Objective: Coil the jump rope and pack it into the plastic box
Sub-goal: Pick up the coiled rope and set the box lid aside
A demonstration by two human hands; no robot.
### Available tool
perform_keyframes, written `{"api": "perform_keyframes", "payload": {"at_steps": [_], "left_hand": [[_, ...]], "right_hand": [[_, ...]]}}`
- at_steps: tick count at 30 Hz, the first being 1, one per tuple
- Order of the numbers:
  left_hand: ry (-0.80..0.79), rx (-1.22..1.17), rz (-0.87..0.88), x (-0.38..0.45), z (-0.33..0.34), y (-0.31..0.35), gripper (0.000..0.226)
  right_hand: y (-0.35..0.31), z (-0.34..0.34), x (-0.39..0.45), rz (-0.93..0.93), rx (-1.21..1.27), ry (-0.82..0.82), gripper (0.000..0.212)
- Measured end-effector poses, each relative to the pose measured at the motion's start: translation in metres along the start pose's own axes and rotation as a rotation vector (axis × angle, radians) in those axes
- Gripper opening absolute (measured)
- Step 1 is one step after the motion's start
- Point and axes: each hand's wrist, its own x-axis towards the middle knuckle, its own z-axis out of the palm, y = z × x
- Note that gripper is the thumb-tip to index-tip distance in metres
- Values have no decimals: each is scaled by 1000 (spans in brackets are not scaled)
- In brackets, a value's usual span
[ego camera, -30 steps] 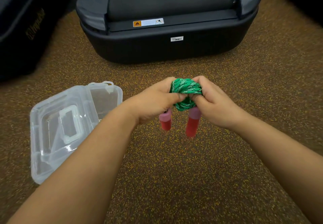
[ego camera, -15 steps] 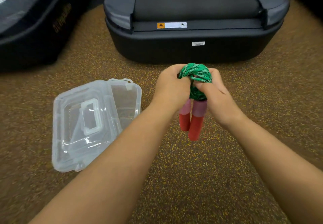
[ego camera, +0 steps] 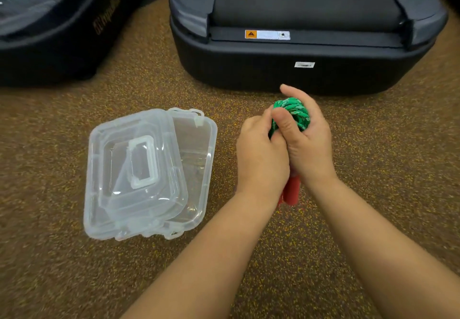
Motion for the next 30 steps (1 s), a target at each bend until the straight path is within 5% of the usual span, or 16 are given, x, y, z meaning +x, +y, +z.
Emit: {"api": "perform_keyframes", "payload": {"at_steps": [8,18,23,27,30], "left_hand": [[-357,-104,-231,-18,-30,23,66],[-374,-304,-186,-33,-60,22,79],[-400,-228,-180,-25,-84,-10,73],[-212,-162,-112,-27,-128,-42,39],[7,58,-91,-24,-163,-73,33]], "right_hand": [[-17,15,-6,65,63,67,13],[-39,26,-17,160,92,122,23],[-39,38,-25,409,495,192,15],[-42,39,-25,482,605,155,21],[-43,38,-24,487,617,118,21]]}}
